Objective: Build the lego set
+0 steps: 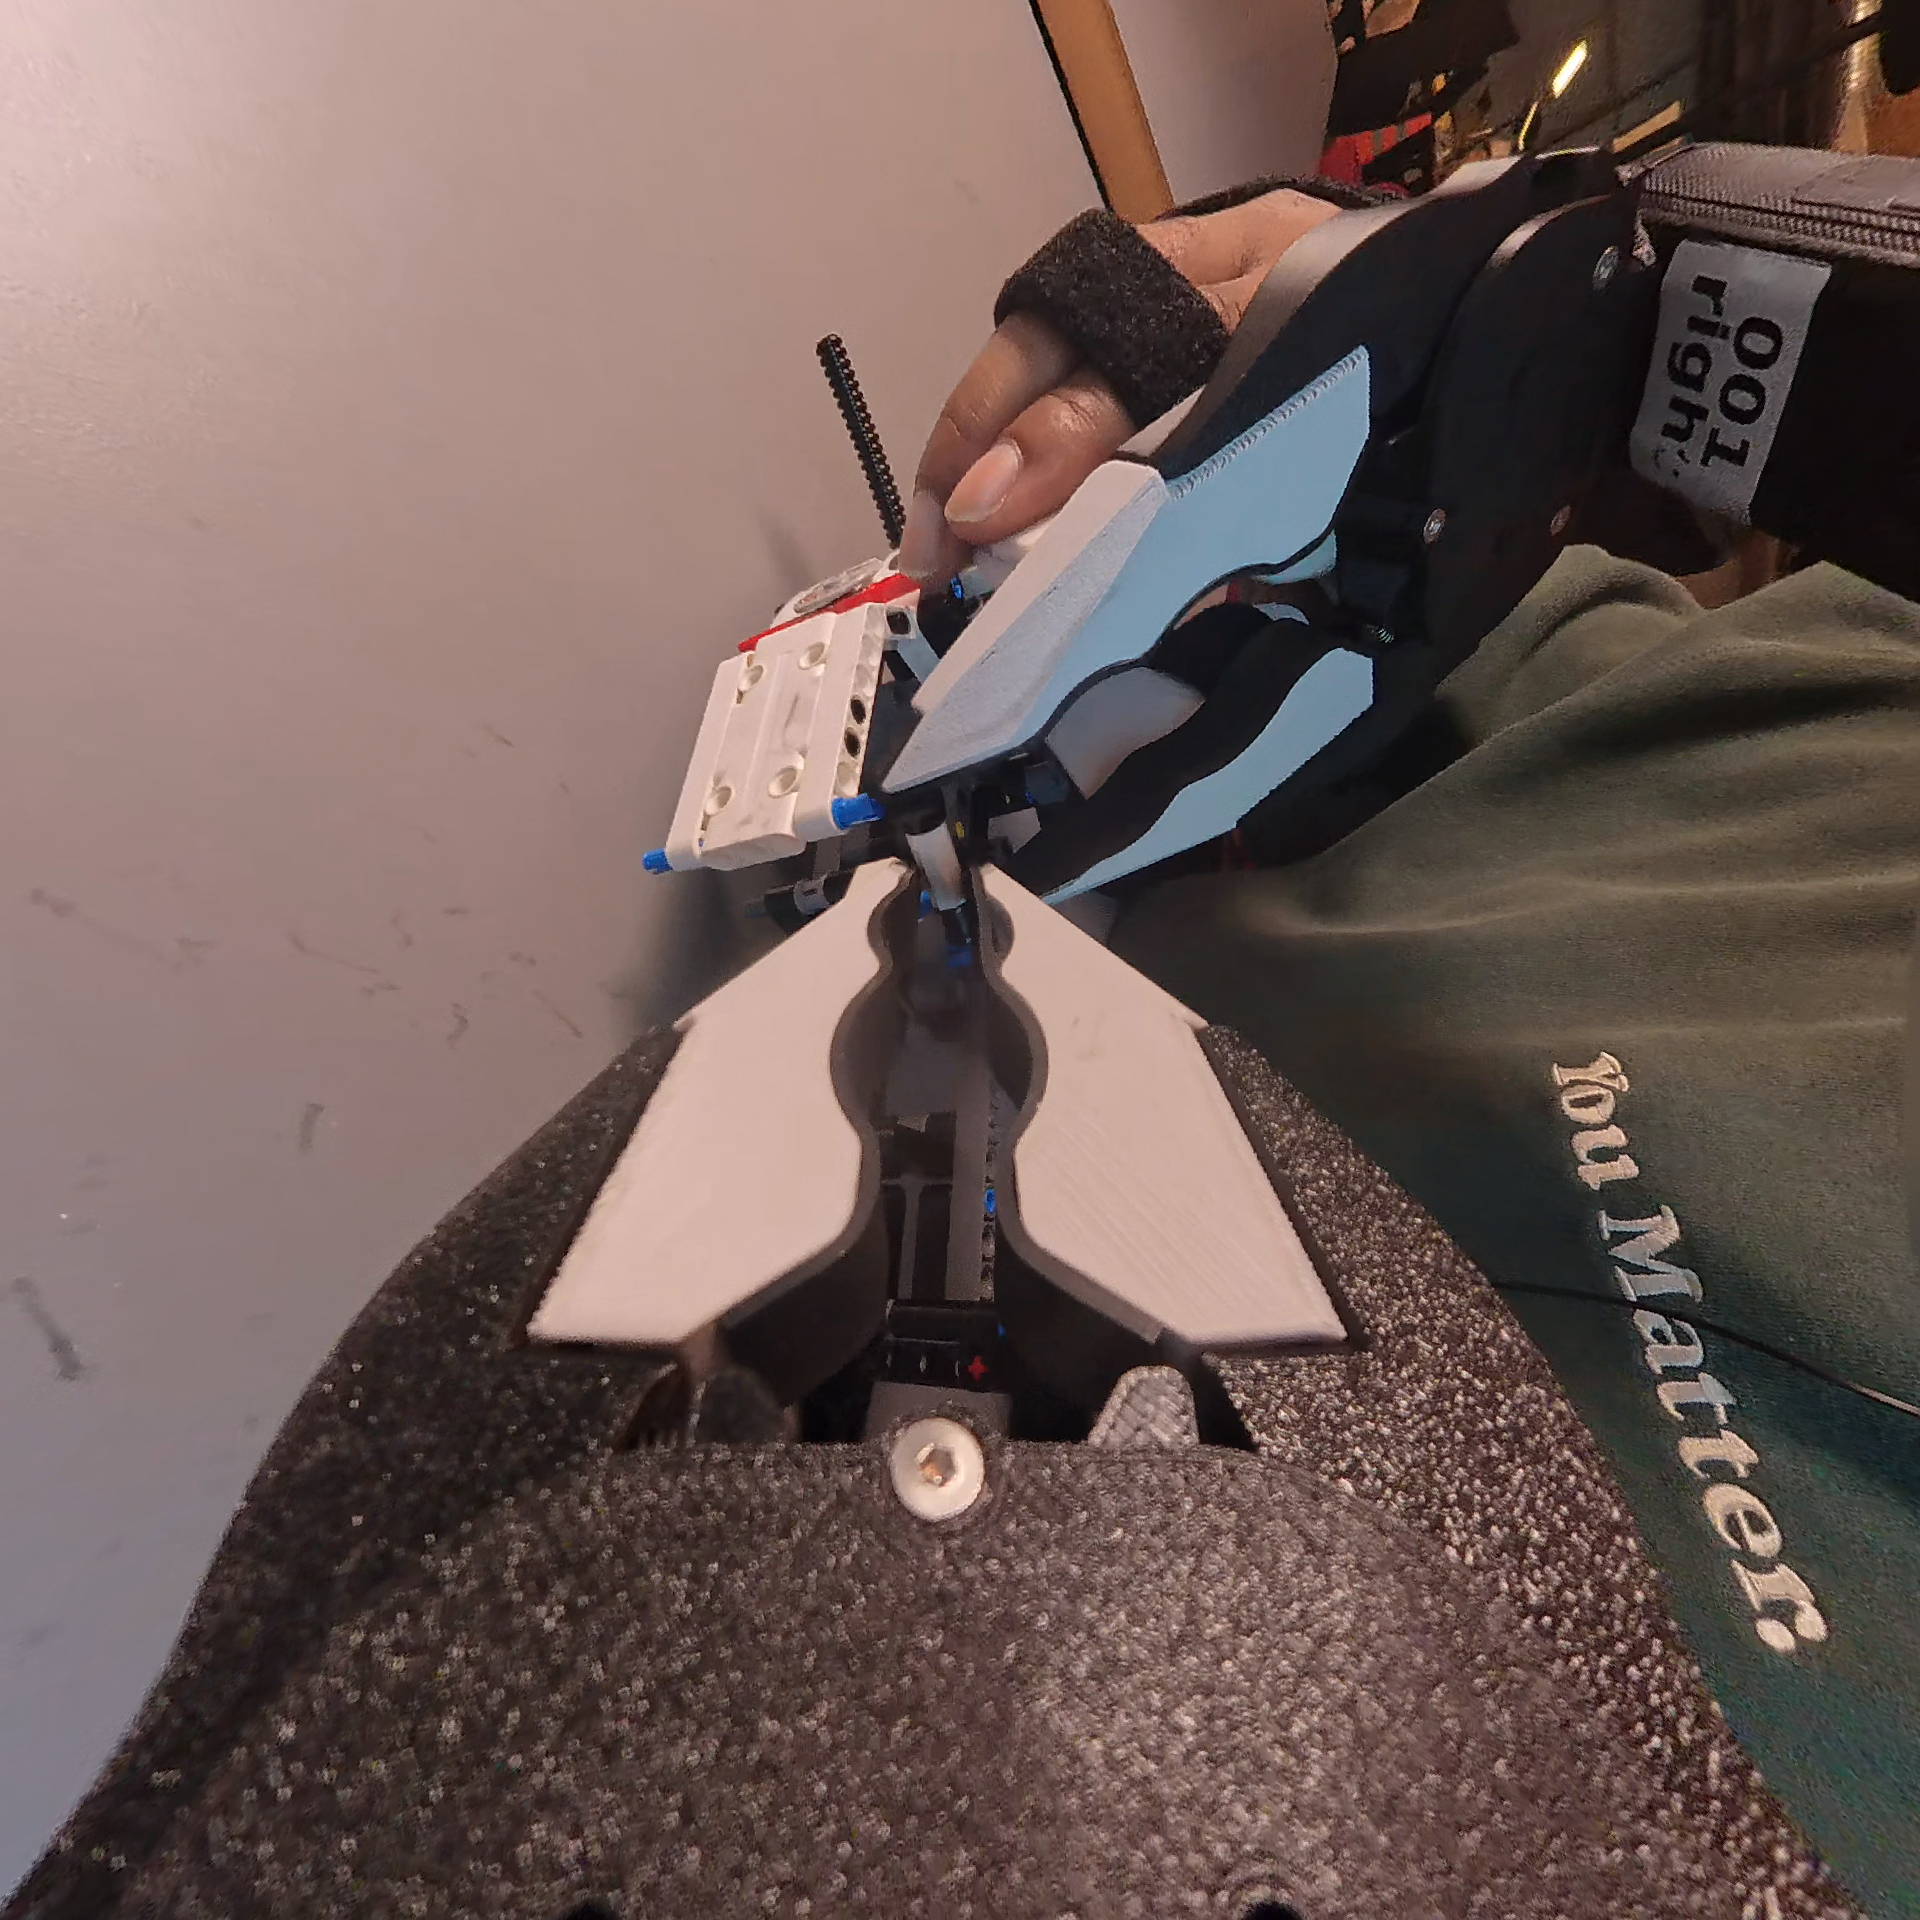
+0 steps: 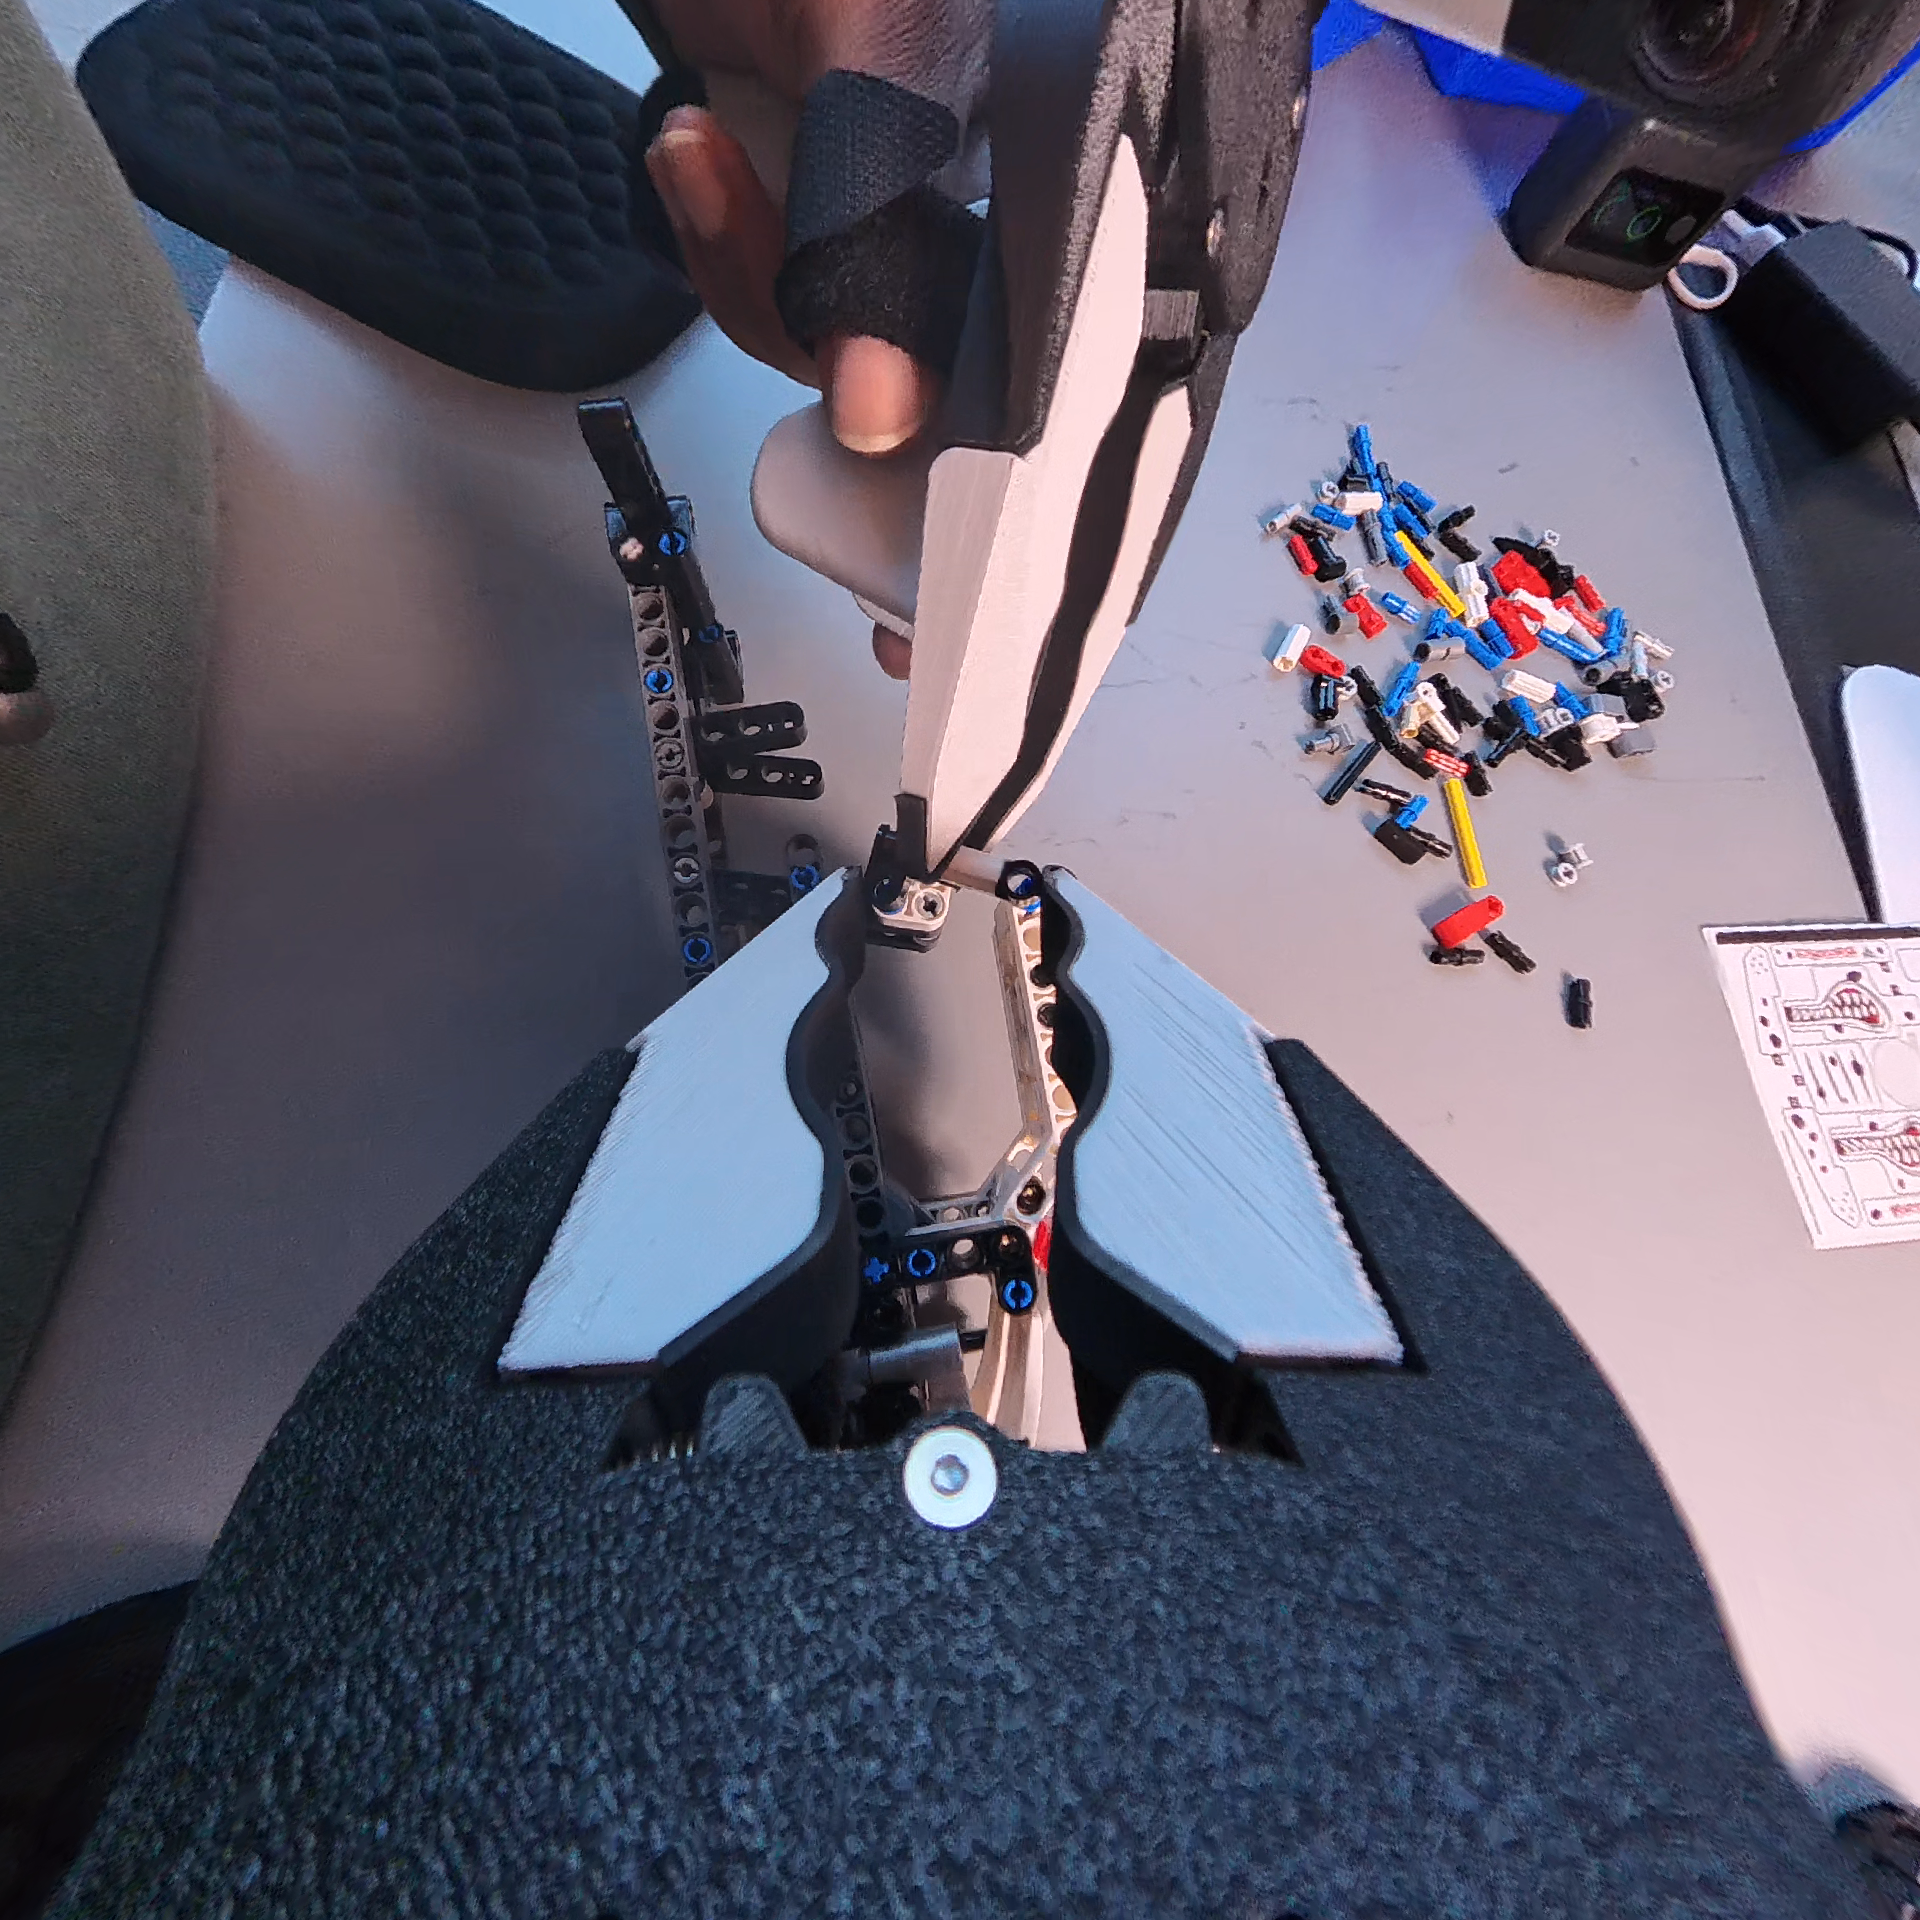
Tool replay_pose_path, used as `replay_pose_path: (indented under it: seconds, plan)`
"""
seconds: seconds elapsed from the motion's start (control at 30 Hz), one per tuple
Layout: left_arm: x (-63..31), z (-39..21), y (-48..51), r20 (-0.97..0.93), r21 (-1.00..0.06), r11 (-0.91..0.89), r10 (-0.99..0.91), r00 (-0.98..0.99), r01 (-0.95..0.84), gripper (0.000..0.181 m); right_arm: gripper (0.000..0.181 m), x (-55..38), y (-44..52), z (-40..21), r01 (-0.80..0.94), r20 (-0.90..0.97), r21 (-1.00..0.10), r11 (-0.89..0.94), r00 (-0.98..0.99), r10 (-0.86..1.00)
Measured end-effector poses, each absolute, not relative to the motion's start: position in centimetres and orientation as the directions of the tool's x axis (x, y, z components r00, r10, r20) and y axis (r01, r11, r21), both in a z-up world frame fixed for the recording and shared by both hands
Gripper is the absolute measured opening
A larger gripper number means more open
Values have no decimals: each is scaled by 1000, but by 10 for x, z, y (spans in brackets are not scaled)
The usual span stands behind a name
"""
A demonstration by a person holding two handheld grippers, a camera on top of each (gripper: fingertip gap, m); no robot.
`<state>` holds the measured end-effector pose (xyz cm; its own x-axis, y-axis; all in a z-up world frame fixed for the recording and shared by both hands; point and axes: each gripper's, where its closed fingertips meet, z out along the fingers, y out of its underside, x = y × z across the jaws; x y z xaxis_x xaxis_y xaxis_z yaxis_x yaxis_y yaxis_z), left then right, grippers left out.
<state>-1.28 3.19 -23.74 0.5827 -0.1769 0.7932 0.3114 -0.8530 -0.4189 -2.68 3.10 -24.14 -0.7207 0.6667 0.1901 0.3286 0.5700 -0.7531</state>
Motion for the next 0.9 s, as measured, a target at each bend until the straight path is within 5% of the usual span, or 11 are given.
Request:
replay_pose_path:
  seconds: [0.43,0.6,0.73,0.9]
  plan:
    - [-20,-239,36,822,-381,-834,-107,559,400,7,34,-25,54,-231,328,166,-749,576,-749,642]
    - [-19,-238,37,826,-371,-829,-88,556,419,7,34,-36,65,-256,405,-10,-717,568,-819,573]
    - [-18,-243,36,831,-349,-829,-58,554,437,7,0,-39,54,-262,390,-49,-719,575,-854,518]
    - [-11,-244,29,872,-285,-833,-22,488,473,7,0,-28,57,-254,392,8,-728,562,-815,579]
